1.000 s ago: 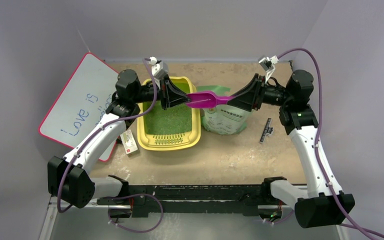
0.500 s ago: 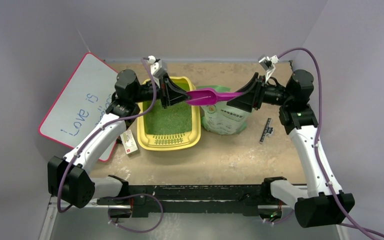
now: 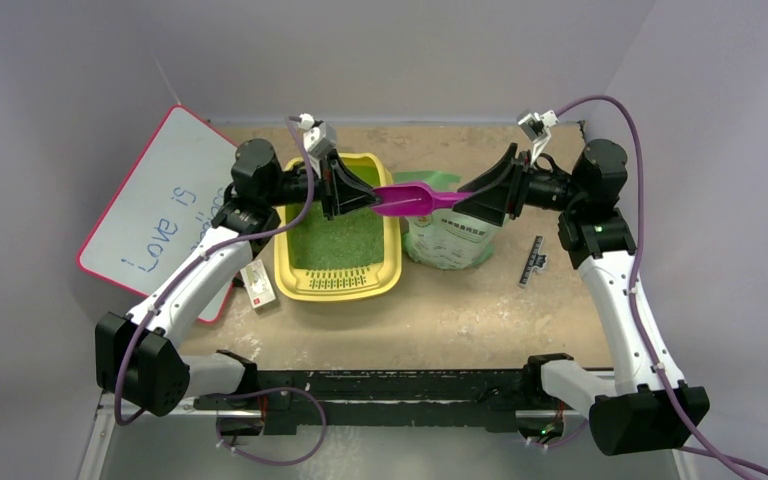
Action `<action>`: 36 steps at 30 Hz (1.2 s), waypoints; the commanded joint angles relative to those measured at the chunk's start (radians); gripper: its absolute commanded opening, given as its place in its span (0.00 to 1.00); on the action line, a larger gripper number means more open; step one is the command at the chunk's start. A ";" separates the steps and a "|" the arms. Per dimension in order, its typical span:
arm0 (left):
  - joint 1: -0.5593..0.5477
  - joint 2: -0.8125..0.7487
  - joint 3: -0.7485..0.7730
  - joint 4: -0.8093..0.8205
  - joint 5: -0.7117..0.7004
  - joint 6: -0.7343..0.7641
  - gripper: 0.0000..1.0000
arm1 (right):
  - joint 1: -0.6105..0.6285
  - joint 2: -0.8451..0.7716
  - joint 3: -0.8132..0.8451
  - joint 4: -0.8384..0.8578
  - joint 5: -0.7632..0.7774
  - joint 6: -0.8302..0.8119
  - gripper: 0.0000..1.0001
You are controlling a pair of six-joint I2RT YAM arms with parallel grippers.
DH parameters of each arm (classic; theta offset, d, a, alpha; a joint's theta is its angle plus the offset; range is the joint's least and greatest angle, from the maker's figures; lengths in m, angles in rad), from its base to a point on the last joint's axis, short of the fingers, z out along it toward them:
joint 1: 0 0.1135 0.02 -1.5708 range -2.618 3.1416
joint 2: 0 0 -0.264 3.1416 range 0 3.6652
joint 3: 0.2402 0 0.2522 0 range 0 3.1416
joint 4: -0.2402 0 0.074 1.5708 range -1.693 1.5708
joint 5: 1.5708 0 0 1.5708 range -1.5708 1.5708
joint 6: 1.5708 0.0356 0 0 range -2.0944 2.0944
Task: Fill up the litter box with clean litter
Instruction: Pick up the spatula from the center of the board.
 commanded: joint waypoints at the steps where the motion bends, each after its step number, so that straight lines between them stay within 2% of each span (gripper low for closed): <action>1: -0.002 -0.011 0.039 -0.059 0.032 0.075 0.00 | -0.001 -0.012 0.024 0.039 0.010 0.006 0.67; 5: -0.002 -0.012 0.041 -0.046 0.010 0.071 0.00 | 0.000 0.003 0.032 0.077 -0.013 0.018 0.60; 11: -0.002 -0.011 0.021 0.085 -0.007 -0.015 0.00 | -0.001 -0.002 0.022 0.033 -0.027 -0.010 0.67; 14: -0.002 -0.007 0.011 0.126 -0.008 -0.048 0.00 | -0.001 -0.004 0.013 0.027 -0.025 -0.014 0.67; 19: -0.002 -0.003 0.009 0.107 0.008 -0.042 0.00 | -0.001 -0.009 0.017 0.028 -0.026 -0.011 0.59; 22: -0.002 -0.004 0.011 0.082 0.014 -0.025 0.00 | -0.001 -0.004 0.025 0.024 -0.026 -0.010 0.63; 26: -0.002 -0.004 0.015 0.065 0.014 -0.013 0.00 | -0.001 0.009 0.035 0.041 -0.024 -0.006 0.62; 32: -0.002 0.004 0.024 0.059 0.013 -0.009 0.00 | -0.001 0.012 0.034 0.080 -0.027 0.014 0.49; 34: -0.003 0.006 0.024 0.057 0.014 -0.006 0.00 | -0.001 0.010 0.030 0.090 -0.028 0.020 0.50; 36: -0.003 0.011 0.028 0.054 0.017 -0.006 0.00 | -0.001 0.009 0.027 0.095 -0.027 0.022 0.54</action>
